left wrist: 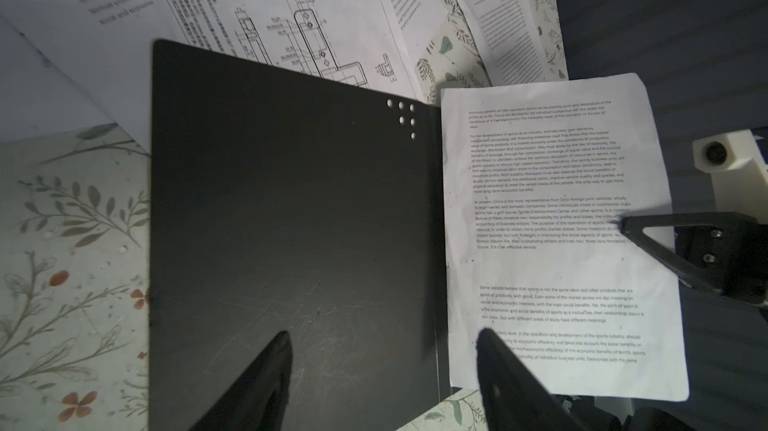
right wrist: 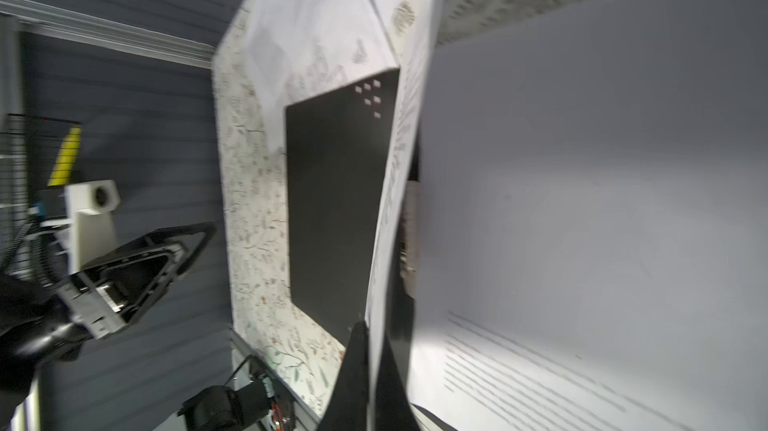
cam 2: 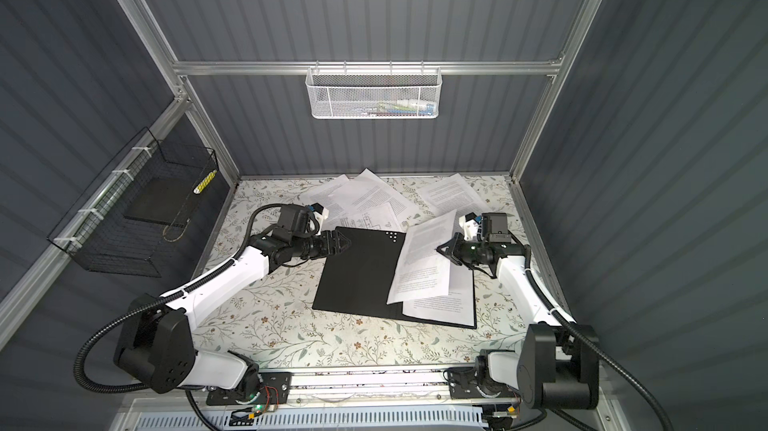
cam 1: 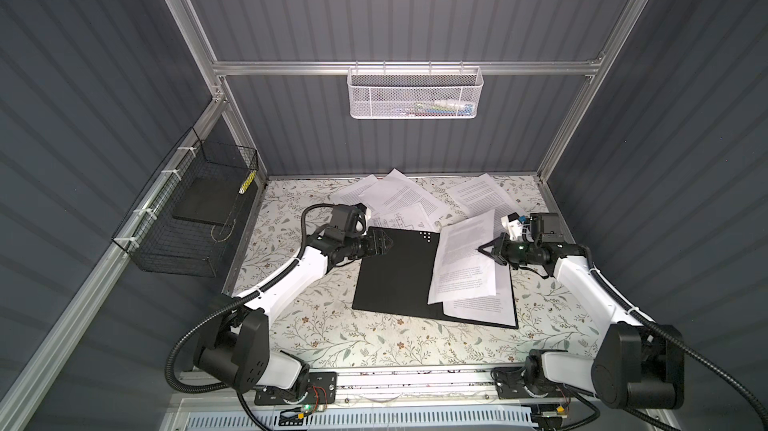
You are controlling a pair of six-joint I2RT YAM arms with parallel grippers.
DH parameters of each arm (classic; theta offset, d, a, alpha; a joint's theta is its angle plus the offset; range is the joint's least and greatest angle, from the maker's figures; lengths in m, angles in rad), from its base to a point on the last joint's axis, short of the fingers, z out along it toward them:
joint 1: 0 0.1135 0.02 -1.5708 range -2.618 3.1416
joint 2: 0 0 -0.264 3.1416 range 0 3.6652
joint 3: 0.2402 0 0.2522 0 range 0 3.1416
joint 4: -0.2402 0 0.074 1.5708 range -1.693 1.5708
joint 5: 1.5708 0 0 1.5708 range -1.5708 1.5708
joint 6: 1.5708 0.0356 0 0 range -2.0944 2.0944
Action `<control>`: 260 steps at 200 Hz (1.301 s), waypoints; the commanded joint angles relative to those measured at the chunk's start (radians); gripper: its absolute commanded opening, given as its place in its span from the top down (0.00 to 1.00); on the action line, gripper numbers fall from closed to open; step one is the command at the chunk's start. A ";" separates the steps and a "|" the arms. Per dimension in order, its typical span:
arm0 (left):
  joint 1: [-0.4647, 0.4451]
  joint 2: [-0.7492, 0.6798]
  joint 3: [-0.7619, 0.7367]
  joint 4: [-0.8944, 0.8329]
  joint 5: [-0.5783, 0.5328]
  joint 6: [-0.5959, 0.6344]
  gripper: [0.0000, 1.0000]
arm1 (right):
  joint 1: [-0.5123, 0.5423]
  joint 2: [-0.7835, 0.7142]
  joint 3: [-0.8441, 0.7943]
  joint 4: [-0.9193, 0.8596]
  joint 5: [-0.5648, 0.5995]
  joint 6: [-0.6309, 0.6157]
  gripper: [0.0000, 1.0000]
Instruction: Put the files into the folder
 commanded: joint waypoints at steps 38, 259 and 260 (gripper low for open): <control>-0.003 -0.028 -0.166 0.247 0.005 0.034 0.26 | -0.043 -0.026 0.015 -0.125 0.197 -0.209 1.00; -0.007 -0.023 -0.293 0.469 0.167 -0.019 0.00 | -0.109 0.141 0.018 -0.082 0.234 -0.342 1.00; -0.007 -0.022 -0.293 0.469 0.167 -0.021 0.00 | -0.109 0.141 0.018 -0.082 0.234 -0.342 1.00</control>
